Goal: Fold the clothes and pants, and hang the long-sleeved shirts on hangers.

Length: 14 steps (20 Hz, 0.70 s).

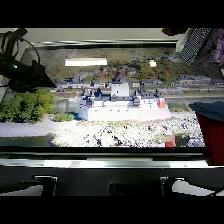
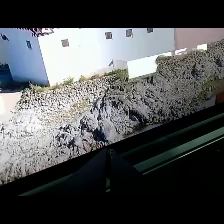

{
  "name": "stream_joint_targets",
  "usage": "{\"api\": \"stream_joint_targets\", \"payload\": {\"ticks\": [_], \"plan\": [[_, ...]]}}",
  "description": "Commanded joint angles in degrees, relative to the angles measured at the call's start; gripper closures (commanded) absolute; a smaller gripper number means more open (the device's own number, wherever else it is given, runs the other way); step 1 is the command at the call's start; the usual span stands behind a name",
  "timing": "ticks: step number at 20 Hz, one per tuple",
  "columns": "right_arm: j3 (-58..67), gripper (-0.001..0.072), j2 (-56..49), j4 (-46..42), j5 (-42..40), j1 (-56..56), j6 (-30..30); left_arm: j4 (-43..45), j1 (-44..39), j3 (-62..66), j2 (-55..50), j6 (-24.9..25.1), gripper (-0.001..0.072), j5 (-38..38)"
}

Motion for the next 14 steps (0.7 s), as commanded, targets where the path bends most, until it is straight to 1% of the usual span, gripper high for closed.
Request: {"api": "stream_joint_targets", "payload": {"ticks": [1,3,6,11,14], "plan": [[-11.8,0.0686,3.3,-5.1,-1.0,0.0,-2.2,0.0,0.0,0.0,0.7,0.0,0.0691,-0.2],[-19.3,0.0686,5.7,-6.4,-3.6,-0.1,-2.2,0.0,0.0,0.0,1.2,0.3,0.0691,-0.1],[-27.2,0.0686,7.8,-7.9,-6.4,-1.6,-0.9,0.0,0.0,0.0,1.7,0.7,0.0691,-0.2],[-33.5,0.0686,8.0,-6.0,-9.4,-8.7,-0.5,0.0,0.0,0.0,2.0,0.7,0.0691,-0.1],[-35.7,0.0685,8.0,-6.2,-10.8,-10.1,-0.6,0.0,0.0,0.0,2.0,1.1,0.0691,0.1]]}}
